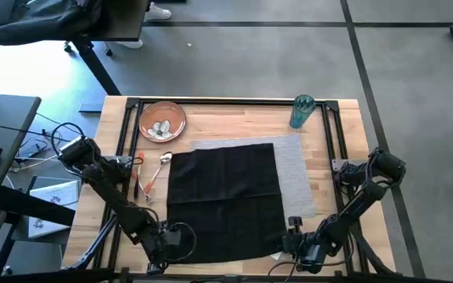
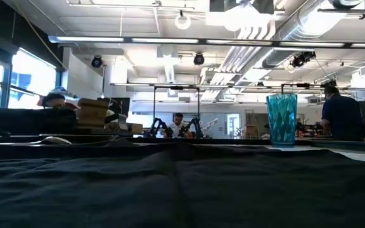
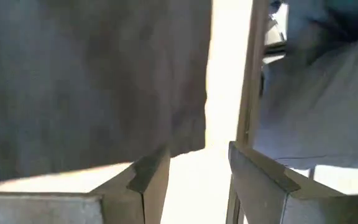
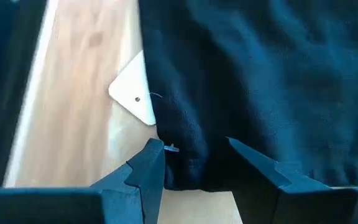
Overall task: Set table place
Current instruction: Fold the black table napkin
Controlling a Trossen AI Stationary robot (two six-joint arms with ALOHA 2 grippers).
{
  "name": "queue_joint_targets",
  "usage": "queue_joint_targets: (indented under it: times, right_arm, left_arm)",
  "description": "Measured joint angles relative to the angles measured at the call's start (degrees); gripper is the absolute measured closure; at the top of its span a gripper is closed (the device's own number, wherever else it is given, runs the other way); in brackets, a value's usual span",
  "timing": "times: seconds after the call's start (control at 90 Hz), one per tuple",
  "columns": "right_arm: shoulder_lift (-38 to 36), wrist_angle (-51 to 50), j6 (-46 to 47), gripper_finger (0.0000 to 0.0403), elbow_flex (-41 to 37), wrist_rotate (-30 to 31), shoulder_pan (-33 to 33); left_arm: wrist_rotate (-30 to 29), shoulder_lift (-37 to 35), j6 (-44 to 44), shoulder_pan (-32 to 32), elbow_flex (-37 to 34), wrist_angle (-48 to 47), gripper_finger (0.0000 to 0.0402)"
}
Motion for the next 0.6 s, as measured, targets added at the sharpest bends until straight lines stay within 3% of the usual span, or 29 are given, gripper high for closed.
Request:
queue_joint_targets:
  times: [0.278,0.6]
  right_arm:
    - [0.0,0.0,1.5,0.026,0.0,1.4,0.5]
    - [0.0,1.4,2.7,0.026,0.0,1.0,0.5]
  left_arm:
    - [5.7,0.0,0.8,2.1,2.6,-1.2,0.0237]
    - [-4.9,2.0,9.0,-3.4,4.6,-1.6,0.0237]
